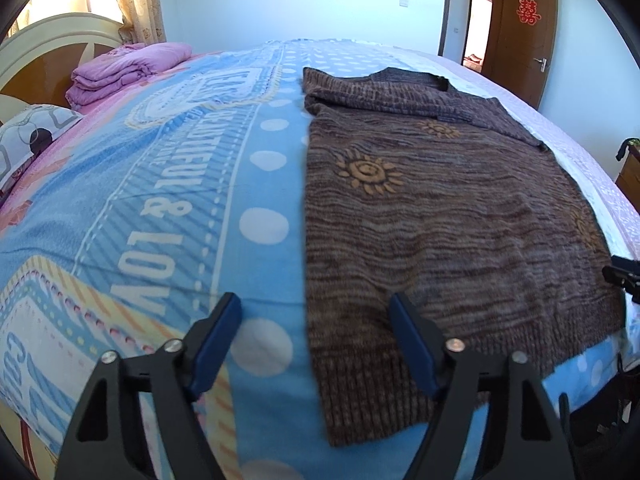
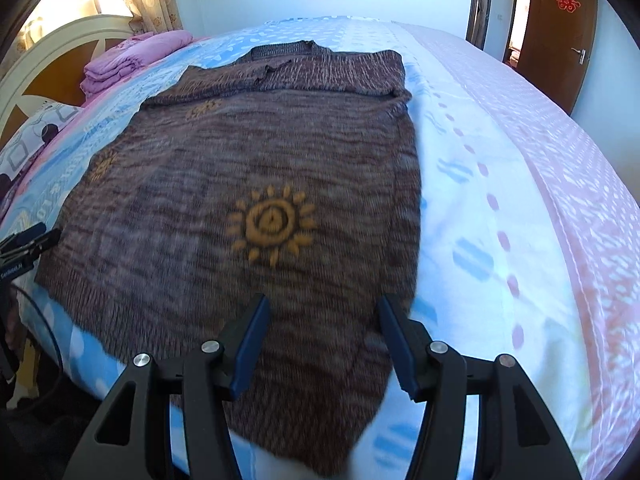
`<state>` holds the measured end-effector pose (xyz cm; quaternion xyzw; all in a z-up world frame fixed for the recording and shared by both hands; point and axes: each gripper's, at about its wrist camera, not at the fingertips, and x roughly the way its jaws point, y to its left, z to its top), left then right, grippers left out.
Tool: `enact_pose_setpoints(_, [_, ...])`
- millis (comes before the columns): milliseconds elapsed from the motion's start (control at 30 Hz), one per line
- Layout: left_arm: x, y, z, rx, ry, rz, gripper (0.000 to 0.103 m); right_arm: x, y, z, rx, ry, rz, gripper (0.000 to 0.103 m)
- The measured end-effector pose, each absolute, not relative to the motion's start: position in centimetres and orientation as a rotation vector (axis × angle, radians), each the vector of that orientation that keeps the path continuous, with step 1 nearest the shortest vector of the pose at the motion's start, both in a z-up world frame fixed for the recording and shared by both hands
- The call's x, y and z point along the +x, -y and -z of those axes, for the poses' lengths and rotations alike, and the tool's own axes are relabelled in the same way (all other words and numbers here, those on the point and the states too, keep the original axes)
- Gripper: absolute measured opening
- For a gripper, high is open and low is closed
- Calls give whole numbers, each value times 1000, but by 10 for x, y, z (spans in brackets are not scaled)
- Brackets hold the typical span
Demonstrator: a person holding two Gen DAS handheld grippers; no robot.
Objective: Fold small clothes
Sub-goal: 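Move both open tools over the sweater hem, then grasp the brown sweater hem with both tools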
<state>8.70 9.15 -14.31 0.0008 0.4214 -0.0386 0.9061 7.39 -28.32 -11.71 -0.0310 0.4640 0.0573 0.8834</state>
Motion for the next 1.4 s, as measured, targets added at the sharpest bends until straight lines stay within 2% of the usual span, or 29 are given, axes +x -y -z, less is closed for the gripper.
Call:
enact_pose_setpoints(167, [73, -90, 142, -44, -891, 141, 70, 54, 291, 121, -56, -986, -116, 57])
enact_pose_setpoints(267, [68, -89, 143, -62, -897, 162, 62, 42, 299, 124, -3, -1003, -130, 58])
enact_pose_setpoints(333, [67, -89, 144, -48, -898, 162, 51, 35, 301, 126, -1, -1006, -135, 58])
enact_pose_setpoints(367, [67, -89, 144, -53, -897, 165, 48, 30, 301, 127, -4, -1007, -137, 58])
enact_pose_setpoints(433, [66, -88, 144, -62, -898, 182, 31, 25, 301, 128, 4, -1005, -141, 58])
enact_pose_setpoints(467, [65, -87, 144, -63, -900, 190, 28, 23, 301, 128, 12, -1002, -146, 58])
enact_pose_setpoints(533, [63, -83, 143, -55, -900, 214, 11, 21, 301, 128, 19, -993, -153, 57])
enact_pose_setpoints(600, [62, -78, 142, -25, -893, 208, 10, 20, 297, 129, 8, -983, -166, 41])
enact_pose_setpoints(667, [61, -78, 140, -19, -892, 209, 9, 19, 294, 126, -21, -968, -173, 9])
enact_pose_setpoints(700, [61, -80, 139, -24, -891, 209, 9, 19, 297, 124, 3, -973, -195, 7])
enact_pose_setpoints(933, [43, -85, 118, -46, -863, 248, 9, 9, 313, 105, 20, -966, -231, 6])
enact_pose_setpoints(1100, [49, -87, 129, -38, -895, 218, 9, 8, 315, 108, 30, -979, -249, 6])
enact_pose_setpoints(1400, [66, -99, 107, -94, -841, 221, 9, 24, 344, 90, 306, -910, -318, 6])
